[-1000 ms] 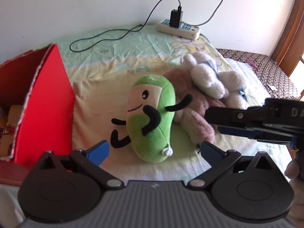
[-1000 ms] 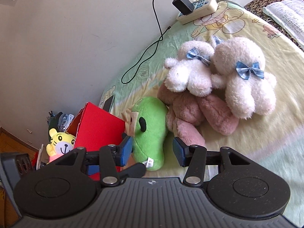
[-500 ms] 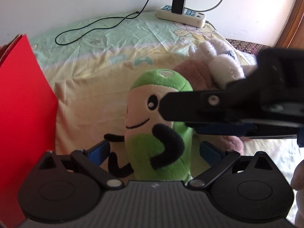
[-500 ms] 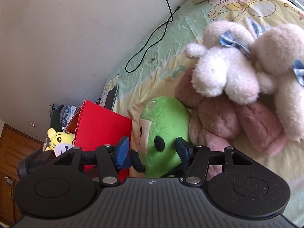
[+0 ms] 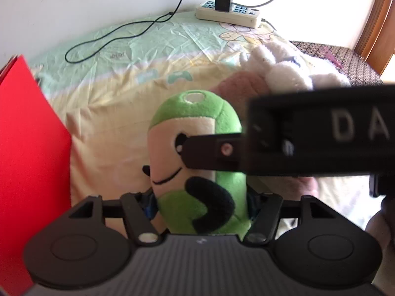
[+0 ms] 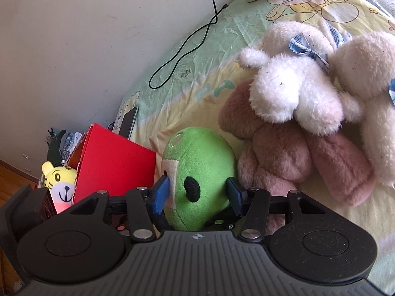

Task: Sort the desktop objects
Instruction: 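Close the right gripper on the green bean-shaped plush, then lift the green plush with the right gripper and carry it to the red box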

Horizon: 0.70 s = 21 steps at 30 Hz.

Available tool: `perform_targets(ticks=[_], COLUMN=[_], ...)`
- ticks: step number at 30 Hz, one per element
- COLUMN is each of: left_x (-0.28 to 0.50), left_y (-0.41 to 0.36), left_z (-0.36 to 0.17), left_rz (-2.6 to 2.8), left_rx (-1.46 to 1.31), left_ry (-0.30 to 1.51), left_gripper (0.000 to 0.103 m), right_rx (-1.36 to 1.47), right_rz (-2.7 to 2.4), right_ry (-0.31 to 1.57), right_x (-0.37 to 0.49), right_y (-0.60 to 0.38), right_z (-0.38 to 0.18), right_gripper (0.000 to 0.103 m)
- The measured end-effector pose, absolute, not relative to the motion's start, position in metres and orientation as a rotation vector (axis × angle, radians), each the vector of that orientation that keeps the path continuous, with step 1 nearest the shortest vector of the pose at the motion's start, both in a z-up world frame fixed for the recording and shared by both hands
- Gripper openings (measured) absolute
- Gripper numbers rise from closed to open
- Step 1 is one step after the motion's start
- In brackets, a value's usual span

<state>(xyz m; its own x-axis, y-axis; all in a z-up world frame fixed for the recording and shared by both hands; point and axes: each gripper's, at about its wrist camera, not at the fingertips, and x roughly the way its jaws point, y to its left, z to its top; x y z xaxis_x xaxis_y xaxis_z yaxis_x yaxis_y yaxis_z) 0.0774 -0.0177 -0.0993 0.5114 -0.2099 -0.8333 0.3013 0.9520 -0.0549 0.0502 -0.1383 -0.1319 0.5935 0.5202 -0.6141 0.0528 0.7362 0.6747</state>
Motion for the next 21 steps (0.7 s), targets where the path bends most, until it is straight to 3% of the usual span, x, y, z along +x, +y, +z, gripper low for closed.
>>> perform_targets(ticks=[9, 21], left_x=[0.022, -0.026], left_y=[-0.026, -0.007], left_z=[-0.061, 0.023], left_rz=[-0.302, -0.169], left_rx=[0.069, 0.137], left_ry=[0.916, 0.644], left_gripper=[0.065, 0.065], right_rx=[0.706, 0.704], right_rz=[0.341, 0.543], right_ry=[0.845, 0.604], right_x=[0.002, -0.021], right_y=[-0.150, -0.129], right_z=[-0.105, -0.037], right_gripper=[0.053, 0.054])
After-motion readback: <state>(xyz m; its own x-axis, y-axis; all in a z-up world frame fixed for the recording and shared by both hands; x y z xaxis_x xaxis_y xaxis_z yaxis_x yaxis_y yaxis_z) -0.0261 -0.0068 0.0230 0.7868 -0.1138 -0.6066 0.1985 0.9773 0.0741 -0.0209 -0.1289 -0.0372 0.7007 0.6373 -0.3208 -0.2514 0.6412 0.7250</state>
